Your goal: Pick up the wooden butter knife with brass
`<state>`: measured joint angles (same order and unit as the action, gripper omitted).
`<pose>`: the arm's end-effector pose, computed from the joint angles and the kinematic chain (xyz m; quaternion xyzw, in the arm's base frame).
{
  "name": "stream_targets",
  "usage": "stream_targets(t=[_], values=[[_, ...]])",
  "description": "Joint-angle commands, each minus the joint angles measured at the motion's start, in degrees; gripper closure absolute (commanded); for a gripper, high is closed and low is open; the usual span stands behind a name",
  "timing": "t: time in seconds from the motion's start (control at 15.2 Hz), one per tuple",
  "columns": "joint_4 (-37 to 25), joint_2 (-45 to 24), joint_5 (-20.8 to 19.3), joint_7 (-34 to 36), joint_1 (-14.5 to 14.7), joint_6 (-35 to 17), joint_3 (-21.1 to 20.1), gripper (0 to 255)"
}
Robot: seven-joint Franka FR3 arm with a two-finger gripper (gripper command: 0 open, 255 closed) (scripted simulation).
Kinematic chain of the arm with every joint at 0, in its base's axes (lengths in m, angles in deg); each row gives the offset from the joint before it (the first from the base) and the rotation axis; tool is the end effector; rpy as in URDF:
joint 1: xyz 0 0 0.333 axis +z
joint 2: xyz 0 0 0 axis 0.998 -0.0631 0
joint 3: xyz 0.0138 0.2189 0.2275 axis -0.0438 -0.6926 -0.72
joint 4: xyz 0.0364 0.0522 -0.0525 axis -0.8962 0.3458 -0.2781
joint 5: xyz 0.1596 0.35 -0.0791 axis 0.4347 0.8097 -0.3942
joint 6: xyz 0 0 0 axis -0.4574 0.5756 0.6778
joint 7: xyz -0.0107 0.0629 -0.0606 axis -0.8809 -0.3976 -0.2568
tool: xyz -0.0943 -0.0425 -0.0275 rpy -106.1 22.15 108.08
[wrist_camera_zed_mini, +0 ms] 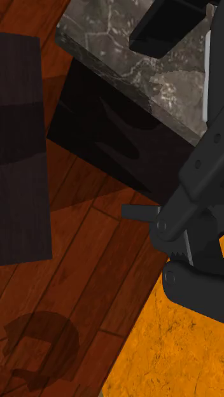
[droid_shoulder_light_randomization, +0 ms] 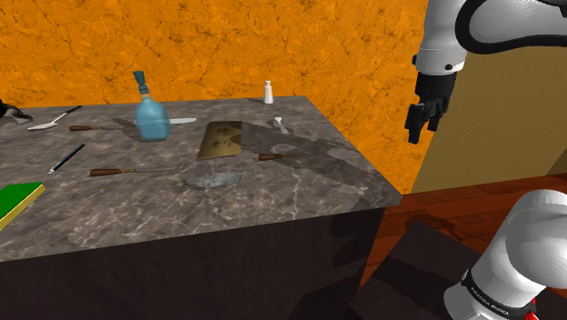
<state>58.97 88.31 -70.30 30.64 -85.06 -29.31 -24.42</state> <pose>0.2960 0.0019 0.6025 0.9960 -0.0587 -0.0409 0.0535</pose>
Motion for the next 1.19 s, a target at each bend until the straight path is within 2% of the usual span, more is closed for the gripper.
stream_targets(t=[0.0, 0.59, 1.12], values=[[0.0, 0.0, 0.0, 0.0, 0.0, 0.0, 0.0, 0], [-7.11, -16.52, 1.89, -15.73, 5.92, -12.3, 3.96, 0], [-17.39, -31.11, 6.38, -29.93, 10.69, -18.39, 5.14, 0]])
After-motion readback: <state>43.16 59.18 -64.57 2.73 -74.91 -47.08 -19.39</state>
